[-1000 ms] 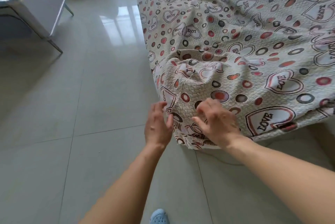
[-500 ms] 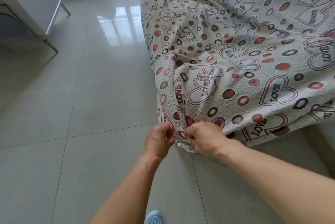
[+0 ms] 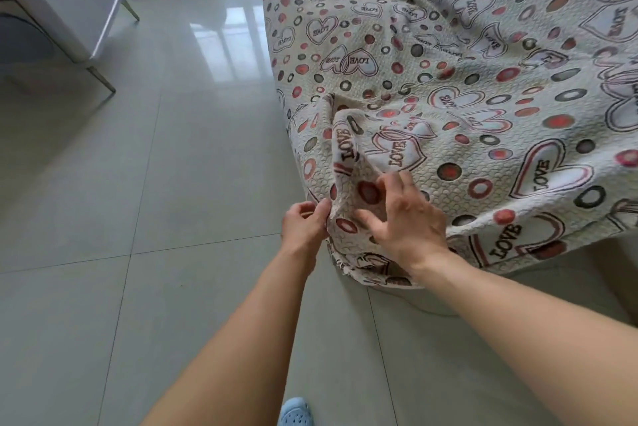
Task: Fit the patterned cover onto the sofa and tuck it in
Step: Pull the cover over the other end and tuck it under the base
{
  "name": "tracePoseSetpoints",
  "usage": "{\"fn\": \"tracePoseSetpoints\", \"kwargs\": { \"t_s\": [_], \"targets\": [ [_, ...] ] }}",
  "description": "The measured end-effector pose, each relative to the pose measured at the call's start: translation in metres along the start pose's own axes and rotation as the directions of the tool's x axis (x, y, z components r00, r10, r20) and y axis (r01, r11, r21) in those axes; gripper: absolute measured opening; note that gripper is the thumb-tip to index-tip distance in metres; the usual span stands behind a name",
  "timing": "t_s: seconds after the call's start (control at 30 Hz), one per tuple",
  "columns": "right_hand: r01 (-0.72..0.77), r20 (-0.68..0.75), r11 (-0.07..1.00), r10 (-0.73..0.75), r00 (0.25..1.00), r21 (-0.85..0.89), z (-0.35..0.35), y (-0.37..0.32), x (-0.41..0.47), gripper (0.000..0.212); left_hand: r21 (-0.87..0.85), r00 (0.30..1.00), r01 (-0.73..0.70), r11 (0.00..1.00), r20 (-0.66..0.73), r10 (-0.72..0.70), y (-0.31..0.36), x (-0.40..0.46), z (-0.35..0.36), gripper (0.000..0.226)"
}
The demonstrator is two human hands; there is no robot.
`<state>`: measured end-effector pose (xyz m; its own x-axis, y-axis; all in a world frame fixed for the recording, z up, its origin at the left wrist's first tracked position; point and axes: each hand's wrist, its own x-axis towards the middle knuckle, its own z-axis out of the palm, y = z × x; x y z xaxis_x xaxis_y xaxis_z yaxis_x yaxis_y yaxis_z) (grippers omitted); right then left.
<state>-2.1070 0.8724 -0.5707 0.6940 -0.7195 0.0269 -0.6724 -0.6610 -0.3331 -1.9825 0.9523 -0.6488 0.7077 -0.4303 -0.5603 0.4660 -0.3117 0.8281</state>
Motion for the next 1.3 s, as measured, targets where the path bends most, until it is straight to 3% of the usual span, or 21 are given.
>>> {"fn": "tracePoseSetpoints", "kwargs": {
  "t_s": [0.1, 0.23, 0.3, 0.43, 0.67, 0.73, 0.83, 0.9, 1.0, 1.07, 1.2, 1.3],
  "targets": [
    [0.001, 0.105, 0.992, 0.013, 0.994, -0.129, 0.006, -0.002, 0.007, 0.039, 0.074, 0.992, -0.021, 0.997, -0.121, 0.030, -0.008, 0.010, -0.002, 0.020],
    [0.162, 0.084, 0.958, -0.146, 0.986, -0.237, 0.010, -0.007, 0.011, 0.017, 0.103, 0.951, 0.175, 0.979, -0.276, -0.141, -0.048, 0.013, -0.007, 0.020],
    [0.250, 0.118, 0.934, -0.226, 0.967, -0.254, 0.008, -0.007, 0.009, 0.024, 0.083, 0.943, 0.226, 0.971, -0.270, -0.196, -0.061, 0.013, 0.001, 0.019],
    [0.443, 0.361, 0.848, -0.333, 0.871, -0.289, 0.010, 0.014, -0.021, 0.039, 0.141, 0.962, 0.195, 0.971, -0.219, -0.161, -0.067, 0.012, 0.003, 0.021],
    [0.407, 0.481, 0.862, -0.231, 0.846, -0.302, 0.018, 0.022, -0.020, 0.027, 0.320, 0.973, 0.192, 0.928, -0.185, -0.137, -0.058, 0.012, -0.003, 0.024],
    [0.341, 0.433, 0.902, -0.205, 0.877, -0.263, 0.016, 0.023, -0.016, 0.015, 0.207, 0.970, 0.208, 0.956, -0.167, -0.175, -0.051, 0.016, 0.001, 0.031],
    [0.287, 0.237, 0.938, -0.239, 0.942, -0.193, 0.017, 0.027, -0.014, 0.030, -0.157, 0.964, 0.248, 0.956, -0.056, -0.259, -0.046, 0.014, 0.006, 0.054],
    [0.284, 0.099, 0.947, -0.271, 0.957, -0.149, 0.020, 0.024, -0.015, 0.042, -0.201, 0.970, 0.239, 0.950, 0.016, -0.241, -0.042, 0.012, 0.011, 0.051],
    [0.217, 0.032, 0.968, -0.214, 0.976, -0.130, 0.025, 0.015, -0.015, 0.055, -0.153, 0.983, 0.184, 0.971, 0.031, -0.181, -0.037, 0.015, 0.019, 0.020],
    [0.177, 0.007, 0.973, -0.178, 0.984, -0.149, 0.030, 0.011, -0.011, 0.050, 0.001, 0.990, 0.142, 0.990, -0.018, -0.142, -0.046, 0.017, 0.016, 0.008],
    [0.233, -0.015, 0.963, -0.238, 0.971, -0.136, 0.025, -0.002, -0.003, 0.038, 0.250, 0.968, 0.250, 0.936, -0.050, -0.245, -0.074, 0.014, 0.010, 0.018],
    [0.235, 0.086, 0.964, -0.225, 0.971, -0.127, 0.027, -0.009, 0.003, 0.031, 0.362, 0.979, 0.205, 0.909, -0.083, -0.188, -0.066, 0.012, 0.016, 0.019]
  ]
}}
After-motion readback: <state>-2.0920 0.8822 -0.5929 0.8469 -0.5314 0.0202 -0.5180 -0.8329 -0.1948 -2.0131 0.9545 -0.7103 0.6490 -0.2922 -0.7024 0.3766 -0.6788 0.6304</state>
